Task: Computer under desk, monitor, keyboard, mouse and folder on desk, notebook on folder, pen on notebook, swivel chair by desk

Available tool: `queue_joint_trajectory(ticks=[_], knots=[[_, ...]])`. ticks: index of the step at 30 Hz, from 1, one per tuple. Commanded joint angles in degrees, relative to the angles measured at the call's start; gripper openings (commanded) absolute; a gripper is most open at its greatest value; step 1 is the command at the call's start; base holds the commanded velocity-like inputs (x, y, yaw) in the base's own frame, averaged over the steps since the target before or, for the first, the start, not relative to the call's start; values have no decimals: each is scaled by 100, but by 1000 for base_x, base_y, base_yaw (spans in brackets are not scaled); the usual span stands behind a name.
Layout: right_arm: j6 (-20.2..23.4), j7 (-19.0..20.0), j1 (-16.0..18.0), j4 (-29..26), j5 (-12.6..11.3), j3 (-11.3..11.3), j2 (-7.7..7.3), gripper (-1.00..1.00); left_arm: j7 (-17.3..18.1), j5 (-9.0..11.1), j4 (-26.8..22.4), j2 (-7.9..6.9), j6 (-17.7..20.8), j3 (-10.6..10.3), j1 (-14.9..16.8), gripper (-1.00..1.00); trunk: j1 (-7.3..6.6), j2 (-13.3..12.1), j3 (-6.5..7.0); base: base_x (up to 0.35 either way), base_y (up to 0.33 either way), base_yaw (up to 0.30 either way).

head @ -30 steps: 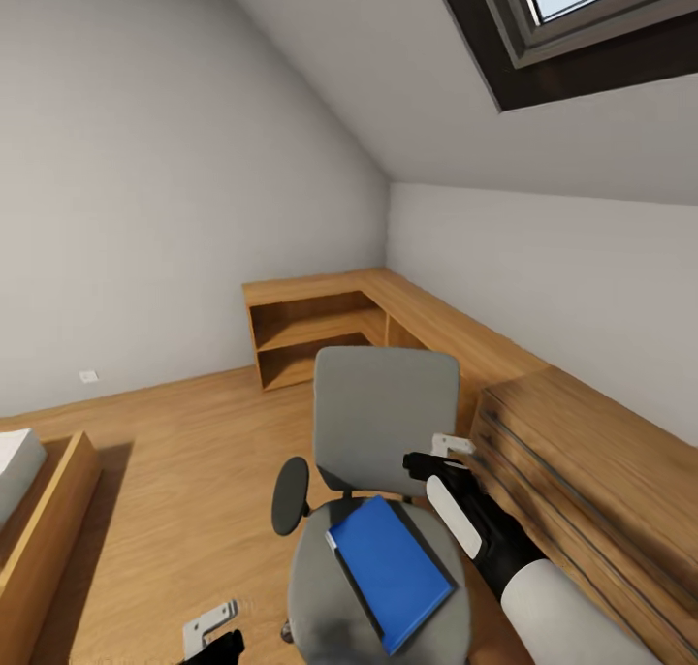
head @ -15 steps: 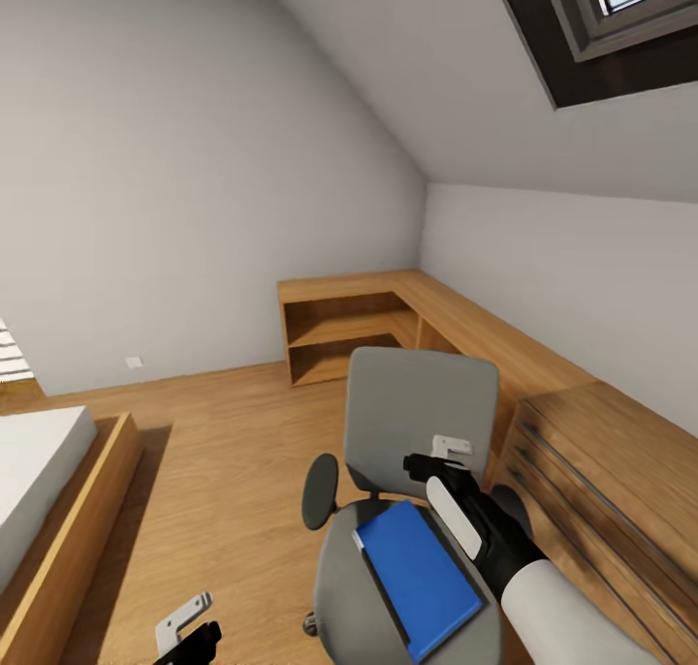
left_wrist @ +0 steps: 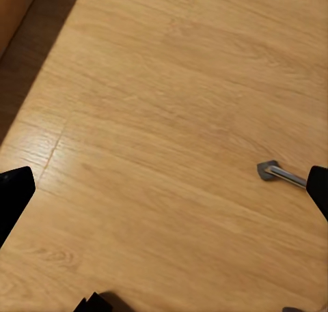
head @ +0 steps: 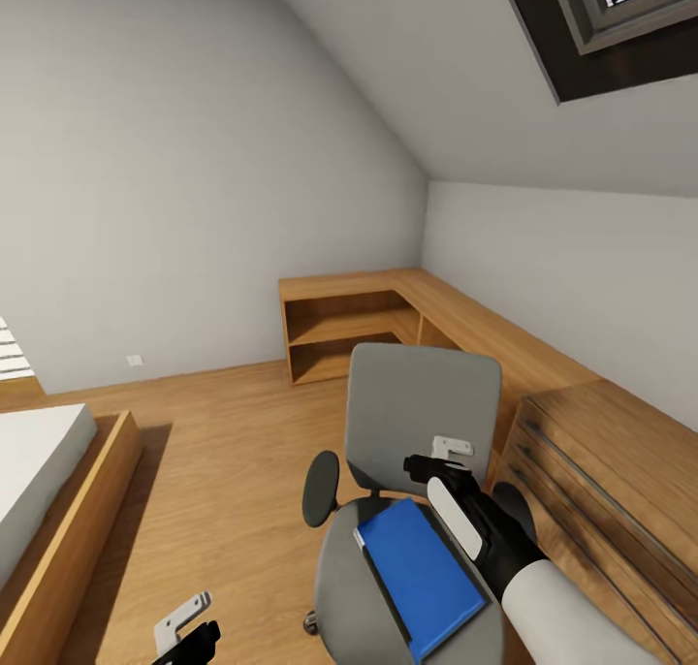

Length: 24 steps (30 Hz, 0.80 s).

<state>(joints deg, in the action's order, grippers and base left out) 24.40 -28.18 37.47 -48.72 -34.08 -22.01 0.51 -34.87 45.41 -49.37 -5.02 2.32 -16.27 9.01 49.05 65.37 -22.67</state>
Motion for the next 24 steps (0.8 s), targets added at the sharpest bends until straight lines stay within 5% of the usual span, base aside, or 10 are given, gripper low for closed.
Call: queue_joint_trajectory(ticks=[1, 24], knots=[[12, -49, 6, -7, -46, -16, -4, 100, -48, 12, -12, -8, 24, -25, 4, 100, 23, 46, -25, 0, 0, 0], [3, -34, 6, 82, -46, -236, 19, 100, -55, -13, -17, -8, 23, -17, 4, 100, 528, 969, -438, 0, 0, 0]])
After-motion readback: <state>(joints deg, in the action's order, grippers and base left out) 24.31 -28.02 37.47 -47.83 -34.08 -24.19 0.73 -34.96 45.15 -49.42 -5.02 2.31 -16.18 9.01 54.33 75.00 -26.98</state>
